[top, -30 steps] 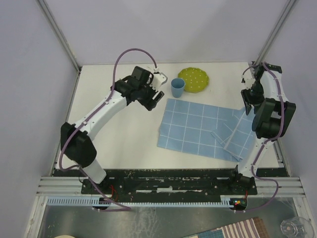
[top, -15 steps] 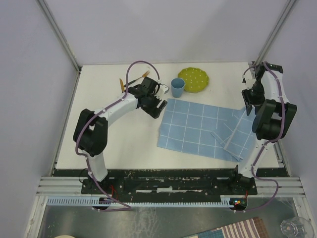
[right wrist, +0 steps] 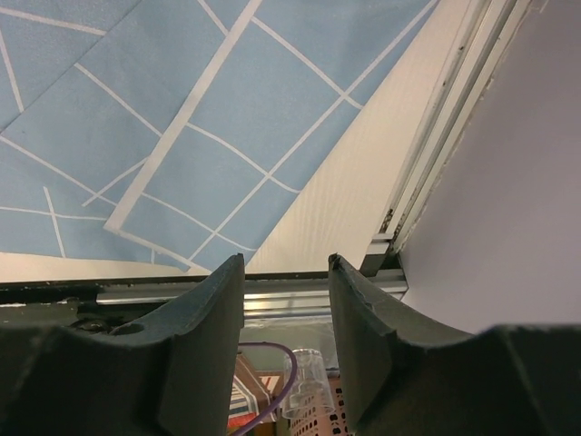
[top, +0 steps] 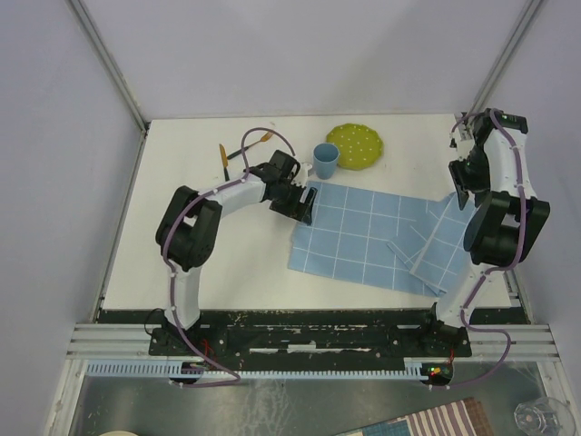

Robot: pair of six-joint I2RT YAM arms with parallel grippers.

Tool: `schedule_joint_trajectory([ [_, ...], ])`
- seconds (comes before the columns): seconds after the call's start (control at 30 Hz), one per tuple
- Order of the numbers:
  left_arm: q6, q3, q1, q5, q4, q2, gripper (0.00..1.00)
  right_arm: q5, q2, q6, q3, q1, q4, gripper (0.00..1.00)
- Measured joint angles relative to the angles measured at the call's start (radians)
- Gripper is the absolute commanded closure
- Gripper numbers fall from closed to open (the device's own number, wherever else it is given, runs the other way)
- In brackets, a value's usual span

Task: Set the dinner table for one person
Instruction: Move the napkin to the center of the board.

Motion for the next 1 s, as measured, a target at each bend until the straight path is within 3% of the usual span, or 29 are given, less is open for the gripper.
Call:
schedule_joint_trajectory([
  [0.3, -0.099, 0.013, 0.0, 0.059, 0.025, 0.039, 0.17, 0.036, -0.031, -0.003, -0.006, 0.0, -0.008, 0.5],
  [0.53, -0.15, -0.018, 0.0, 0.068, 0.053, 0.031, 0.24, 0.055, -0.074, -0.006, -0.046, -0.007, -0.006, 0.5],
  [1.0, -0.153, 0.013, -0.099, -0.187, -0.033, 0.038, 0.31, 0.061, -0.097, -0.004, -0.065, -0.015, 0.002, 0.5],
])
